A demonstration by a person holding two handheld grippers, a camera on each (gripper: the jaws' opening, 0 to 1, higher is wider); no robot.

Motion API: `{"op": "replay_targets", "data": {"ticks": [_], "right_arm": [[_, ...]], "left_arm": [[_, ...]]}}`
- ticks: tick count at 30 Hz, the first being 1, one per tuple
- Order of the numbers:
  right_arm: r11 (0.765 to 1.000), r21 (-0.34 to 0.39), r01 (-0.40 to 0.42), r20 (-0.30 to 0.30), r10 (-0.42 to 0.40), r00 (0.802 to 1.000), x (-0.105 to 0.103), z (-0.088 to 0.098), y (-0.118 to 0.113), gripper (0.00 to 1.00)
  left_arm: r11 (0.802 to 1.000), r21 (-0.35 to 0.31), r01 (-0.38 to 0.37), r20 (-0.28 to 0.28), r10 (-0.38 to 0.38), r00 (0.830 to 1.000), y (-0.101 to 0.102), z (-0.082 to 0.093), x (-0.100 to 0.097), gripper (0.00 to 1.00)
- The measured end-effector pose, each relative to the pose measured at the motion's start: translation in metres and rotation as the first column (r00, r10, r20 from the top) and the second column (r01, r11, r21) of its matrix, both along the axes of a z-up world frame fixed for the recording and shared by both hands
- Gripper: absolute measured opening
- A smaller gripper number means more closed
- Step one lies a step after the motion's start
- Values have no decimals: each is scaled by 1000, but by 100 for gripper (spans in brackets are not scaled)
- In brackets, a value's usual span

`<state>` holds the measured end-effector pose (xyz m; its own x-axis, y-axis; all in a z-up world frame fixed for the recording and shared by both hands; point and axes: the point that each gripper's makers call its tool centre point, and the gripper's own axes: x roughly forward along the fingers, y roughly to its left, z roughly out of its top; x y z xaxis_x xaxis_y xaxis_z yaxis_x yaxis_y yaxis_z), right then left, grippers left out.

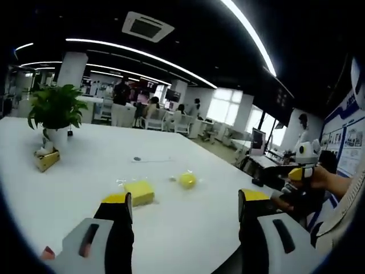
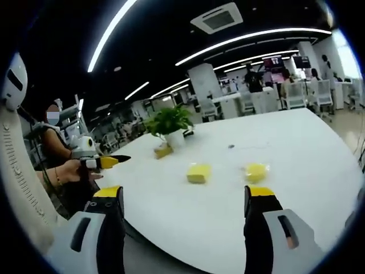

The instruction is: Compare the silicone blocks by pressing each to a similar depth, holding the contact briefly, and releasing to observe deformation and rebound differences across the visible hardness samples.

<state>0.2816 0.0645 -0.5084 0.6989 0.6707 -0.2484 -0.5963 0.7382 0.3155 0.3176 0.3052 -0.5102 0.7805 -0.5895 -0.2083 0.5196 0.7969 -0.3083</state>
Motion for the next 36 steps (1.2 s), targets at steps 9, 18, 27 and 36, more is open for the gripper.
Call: {"op": "replay_targets", "data": {"ticks": [9,18,27,36], "right_arm": [[999,-7,-31,-4,31,1000,5,-3,-18,81],[997,-2,-81,-4,81,997,14,-12,-27,82],[993,-9,-120,17,120,993,14,-19,-28,82],[981,-71,-179,37,182,983,2,-22,-21,82]], "left_arm": [[1000,5,-31,-21,31,999,-15,-5,-1,75],[997,21,-69,-17,70,997,-31,-8,-1,73],[995,6,-104,10,104,995,-36,-12,-3,72],[995,0,-102,26,101,994,-44,-18,-5,72]]}}
